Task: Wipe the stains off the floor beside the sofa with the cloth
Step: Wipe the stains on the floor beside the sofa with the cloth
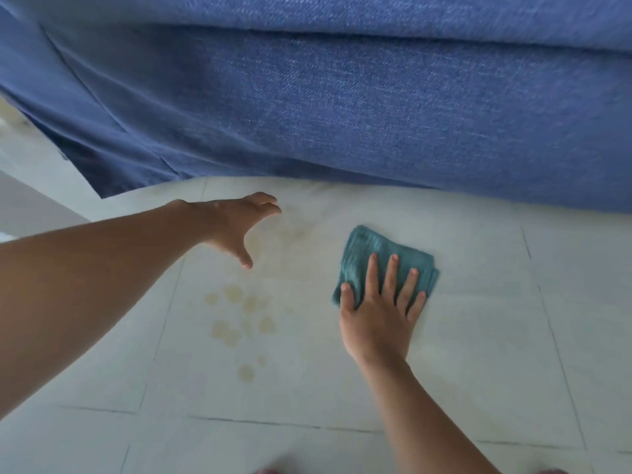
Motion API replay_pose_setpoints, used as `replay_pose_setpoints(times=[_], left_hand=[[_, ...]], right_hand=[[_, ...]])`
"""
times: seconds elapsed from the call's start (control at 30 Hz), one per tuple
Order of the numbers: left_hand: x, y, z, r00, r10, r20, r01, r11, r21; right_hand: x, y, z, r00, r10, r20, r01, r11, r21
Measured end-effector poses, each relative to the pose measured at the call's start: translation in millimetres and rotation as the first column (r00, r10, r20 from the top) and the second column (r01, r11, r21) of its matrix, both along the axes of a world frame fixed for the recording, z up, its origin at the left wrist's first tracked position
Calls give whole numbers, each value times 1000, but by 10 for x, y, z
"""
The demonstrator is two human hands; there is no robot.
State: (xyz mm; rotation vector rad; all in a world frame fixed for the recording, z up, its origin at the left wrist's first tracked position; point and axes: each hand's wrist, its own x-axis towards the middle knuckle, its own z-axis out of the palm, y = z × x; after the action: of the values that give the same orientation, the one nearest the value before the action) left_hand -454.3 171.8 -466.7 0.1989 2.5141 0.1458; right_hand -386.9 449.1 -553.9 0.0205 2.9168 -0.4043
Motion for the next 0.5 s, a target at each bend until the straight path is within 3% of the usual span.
replay_pose_setpoints(times=[0.1, 0.27, 0.4, 0.5], left_hand=[[272, -141, 13, 999, 23, 48, -22, 999, -30], [635, -356, -9, 991, 117, 69, -114, 992, -53], [745, -498, 19, 981, 187, 57, -184, 982, -45], [838, -585, -45, 975, 219, 43, -217, 975, -47]], right_hand=[[308, -212, 51, 998, 66, 2, -66, 998, 3], [-154, -445, 63, 934, 355, 41, -357, 932, 67], [-599, -448, 53, 908, 419, 20, -420, 905, 75], [-563, -440, 12, 929, 370, -31, -367, 928, 67]])
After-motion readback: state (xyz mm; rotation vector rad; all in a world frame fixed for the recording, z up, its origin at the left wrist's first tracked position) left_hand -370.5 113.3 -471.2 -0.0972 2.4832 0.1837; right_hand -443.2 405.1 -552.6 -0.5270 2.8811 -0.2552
